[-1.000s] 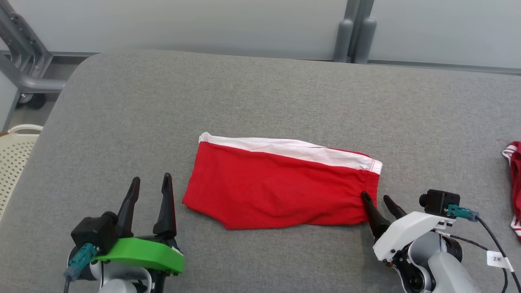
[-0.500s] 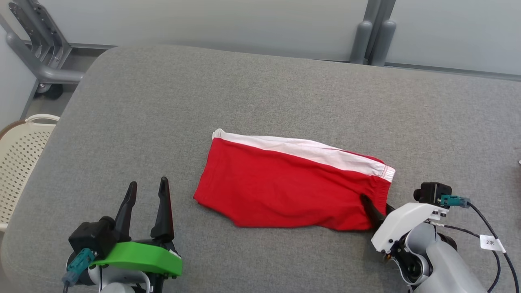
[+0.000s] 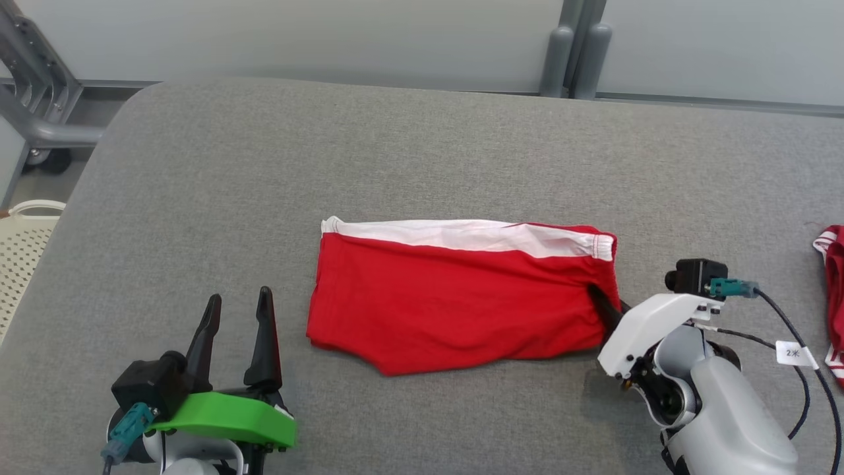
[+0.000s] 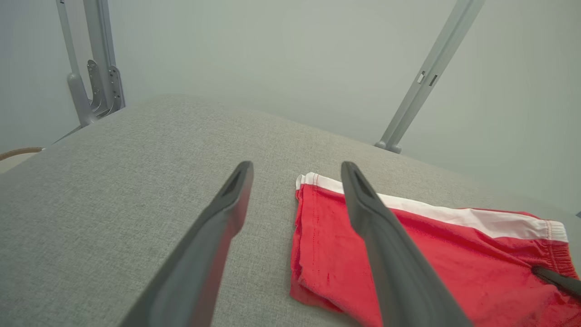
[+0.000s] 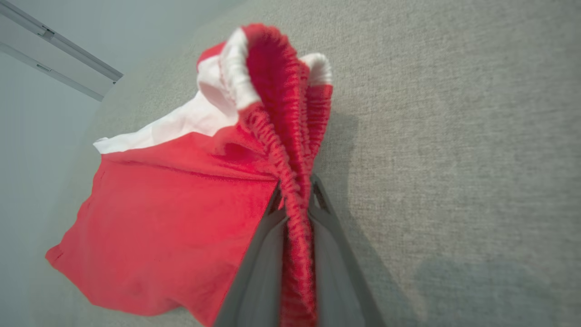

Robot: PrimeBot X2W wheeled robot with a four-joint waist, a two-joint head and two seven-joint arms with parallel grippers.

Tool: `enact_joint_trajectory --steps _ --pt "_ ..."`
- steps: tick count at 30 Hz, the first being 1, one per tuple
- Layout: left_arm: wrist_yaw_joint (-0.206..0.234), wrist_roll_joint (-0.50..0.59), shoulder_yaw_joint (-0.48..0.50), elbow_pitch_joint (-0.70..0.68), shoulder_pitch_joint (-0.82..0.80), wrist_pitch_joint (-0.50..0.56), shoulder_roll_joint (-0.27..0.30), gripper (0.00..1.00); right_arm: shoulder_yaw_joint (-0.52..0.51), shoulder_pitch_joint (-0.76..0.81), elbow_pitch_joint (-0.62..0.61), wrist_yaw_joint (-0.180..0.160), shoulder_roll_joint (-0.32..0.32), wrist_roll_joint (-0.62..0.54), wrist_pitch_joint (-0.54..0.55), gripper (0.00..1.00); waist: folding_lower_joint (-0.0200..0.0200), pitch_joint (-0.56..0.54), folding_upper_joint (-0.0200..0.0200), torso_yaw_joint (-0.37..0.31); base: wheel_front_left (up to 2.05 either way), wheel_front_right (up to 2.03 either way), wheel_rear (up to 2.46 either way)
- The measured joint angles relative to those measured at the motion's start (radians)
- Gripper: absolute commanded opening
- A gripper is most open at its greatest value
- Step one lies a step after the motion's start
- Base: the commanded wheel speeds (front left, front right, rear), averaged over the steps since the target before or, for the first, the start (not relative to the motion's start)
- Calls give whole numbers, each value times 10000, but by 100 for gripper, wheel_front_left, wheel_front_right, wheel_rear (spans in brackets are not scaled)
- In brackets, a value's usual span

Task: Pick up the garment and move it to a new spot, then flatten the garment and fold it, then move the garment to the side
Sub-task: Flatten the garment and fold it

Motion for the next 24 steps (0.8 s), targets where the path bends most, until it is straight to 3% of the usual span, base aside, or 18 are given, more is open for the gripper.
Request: enact_joint_trajectory --steps 5,7,9,13,24 --pt "2 0 -84 -40 -9 4 -6 100 -447 40 -890 0 -171 -347 759 0 0 11 0 -248 0 0 0" --pt "2 0 -109 -63 -17 4 -13 100 -729 146 -1452 0 -466 -433 1300 0 0 19 0 -381 0 0 0" --pt "10 0 -140 -94 -51 12 -35 100 -1444 430 -2619 0 -1151 -683 2445 0 0 45 0 -658 0 0 0" --pt "10 0 -190 -96 -66 13 -75 100 -2148 650 -3584 0 -1509 -899 3486 0 0 85 0 -909 0 0 0" --pt "-27 -29 -280 6 -257 15 -134 100 -2663 844 -4809 0 -903 -1145 5033 0 0 187 0 -1160 0 0 0"
